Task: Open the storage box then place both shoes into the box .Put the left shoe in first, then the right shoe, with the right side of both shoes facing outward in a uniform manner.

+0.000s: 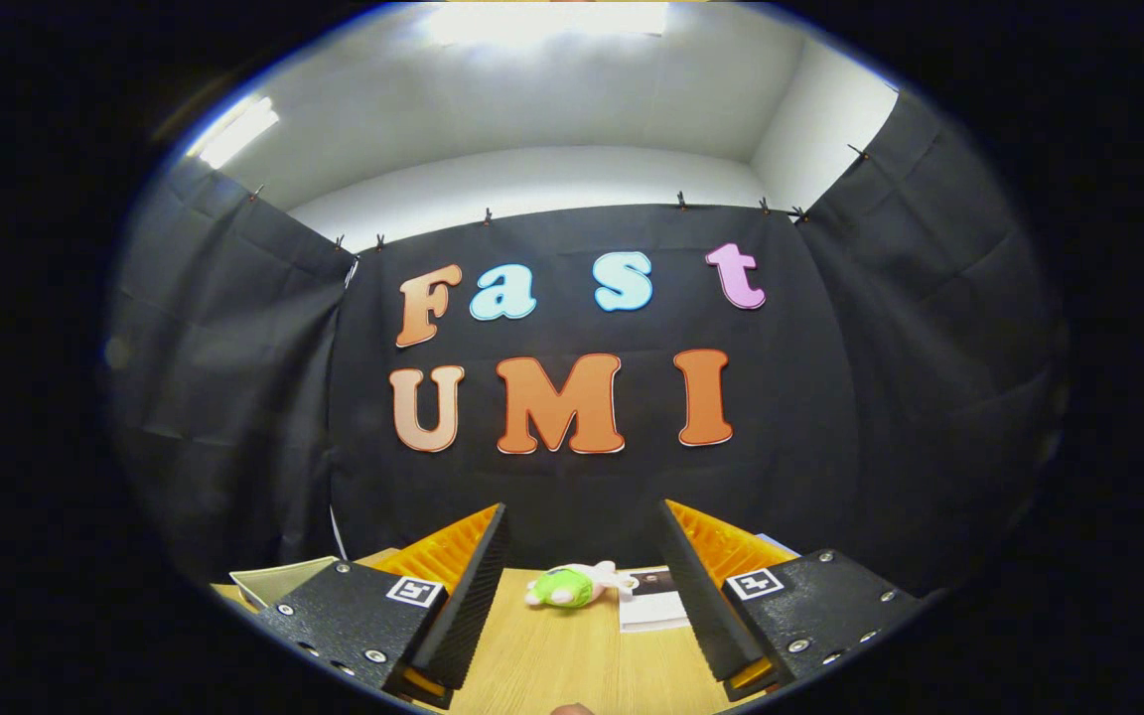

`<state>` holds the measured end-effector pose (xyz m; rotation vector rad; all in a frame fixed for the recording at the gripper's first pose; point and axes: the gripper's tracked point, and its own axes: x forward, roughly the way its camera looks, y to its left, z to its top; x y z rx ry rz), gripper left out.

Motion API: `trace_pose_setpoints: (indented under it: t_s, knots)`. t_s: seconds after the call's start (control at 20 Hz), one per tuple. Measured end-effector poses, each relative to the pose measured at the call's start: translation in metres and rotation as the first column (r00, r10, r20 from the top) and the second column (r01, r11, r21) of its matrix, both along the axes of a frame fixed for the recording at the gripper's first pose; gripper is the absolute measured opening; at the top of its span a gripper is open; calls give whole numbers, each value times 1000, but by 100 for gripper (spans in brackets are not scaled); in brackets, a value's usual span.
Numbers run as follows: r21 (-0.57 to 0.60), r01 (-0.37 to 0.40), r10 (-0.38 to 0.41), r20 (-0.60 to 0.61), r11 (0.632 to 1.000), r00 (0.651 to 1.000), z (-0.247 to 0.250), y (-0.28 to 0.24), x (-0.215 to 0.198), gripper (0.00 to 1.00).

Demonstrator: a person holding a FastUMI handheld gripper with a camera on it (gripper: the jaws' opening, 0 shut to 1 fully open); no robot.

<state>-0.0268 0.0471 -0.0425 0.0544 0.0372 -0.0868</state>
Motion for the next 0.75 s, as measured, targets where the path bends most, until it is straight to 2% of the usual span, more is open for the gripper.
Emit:
trace_pose_setpoints:
  t_s: [0.25, 0.5, 0.75]
  knots:
    - [-18, 6, -6, 2, 1000, 1000, 3, -11, -7, 91]
    - [-84, 31, -30, 12, 996, 999, 3, -17, -8, 94]
    - [-88, 26, -26, -4, 996, 1000, 1, -16, -7, 96]
